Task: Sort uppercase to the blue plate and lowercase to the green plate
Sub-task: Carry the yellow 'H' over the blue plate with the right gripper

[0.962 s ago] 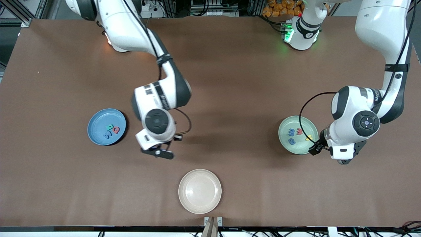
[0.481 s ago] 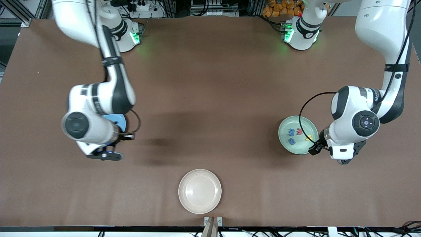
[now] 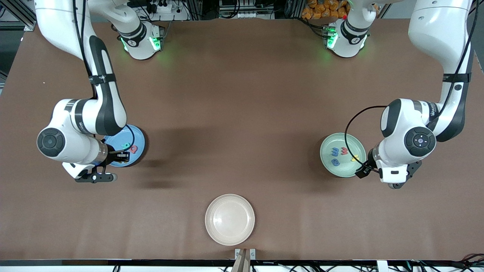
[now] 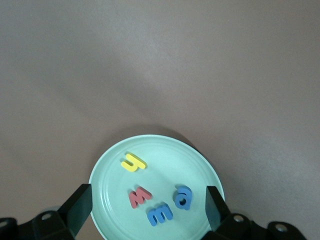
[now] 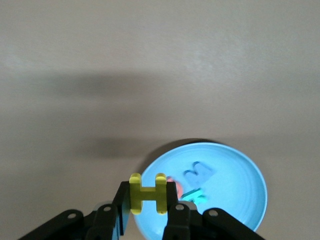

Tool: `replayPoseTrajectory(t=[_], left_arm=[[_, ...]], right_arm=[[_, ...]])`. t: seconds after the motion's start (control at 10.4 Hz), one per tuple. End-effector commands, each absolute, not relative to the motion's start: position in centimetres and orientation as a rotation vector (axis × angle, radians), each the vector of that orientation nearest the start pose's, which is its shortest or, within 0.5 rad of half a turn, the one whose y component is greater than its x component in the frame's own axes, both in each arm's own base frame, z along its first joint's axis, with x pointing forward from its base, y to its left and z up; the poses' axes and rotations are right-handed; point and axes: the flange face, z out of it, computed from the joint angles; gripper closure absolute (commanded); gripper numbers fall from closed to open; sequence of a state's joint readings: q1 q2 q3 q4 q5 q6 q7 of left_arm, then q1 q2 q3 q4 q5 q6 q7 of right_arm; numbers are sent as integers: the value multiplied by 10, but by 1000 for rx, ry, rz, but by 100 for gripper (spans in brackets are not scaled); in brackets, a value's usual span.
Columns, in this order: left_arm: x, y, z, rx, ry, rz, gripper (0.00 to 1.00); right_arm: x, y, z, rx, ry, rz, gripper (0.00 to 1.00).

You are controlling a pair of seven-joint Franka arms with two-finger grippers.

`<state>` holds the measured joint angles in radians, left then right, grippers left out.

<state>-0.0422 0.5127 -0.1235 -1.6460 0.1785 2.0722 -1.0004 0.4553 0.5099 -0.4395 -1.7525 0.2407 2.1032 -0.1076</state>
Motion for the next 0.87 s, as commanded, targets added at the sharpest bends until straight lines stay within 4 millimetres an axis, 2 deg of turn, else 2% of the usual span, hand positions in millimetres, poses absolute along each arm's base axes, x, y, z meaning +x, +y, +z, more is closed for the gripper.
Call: replayPoseTrajectory(t=[0.0,0.19,0.48,0.58,0.67,0.77], left_arm=[[667,-75,298,-2805,-1036,28,0],[668,-51,285,-2817,-987,55,0],[664,-40,270,-2848,-865,107,0],[664,-42,276,-2866,-819,97,0],[667,-47,296,-2888,-787,54,0],[671,-49,323,-2904,-787,-8,0]], right_arm=[[613,29,282,-3103,-114,119,100],[596,9,268,-3108,-145,99,100],[564,-7,246,-3095,-188,50,100],[558,-8,237,-3093,-191,27,100],[552,-11,228,-3097,-202,-6,100],[547,-7,223,-3093,-212,-24,100]])
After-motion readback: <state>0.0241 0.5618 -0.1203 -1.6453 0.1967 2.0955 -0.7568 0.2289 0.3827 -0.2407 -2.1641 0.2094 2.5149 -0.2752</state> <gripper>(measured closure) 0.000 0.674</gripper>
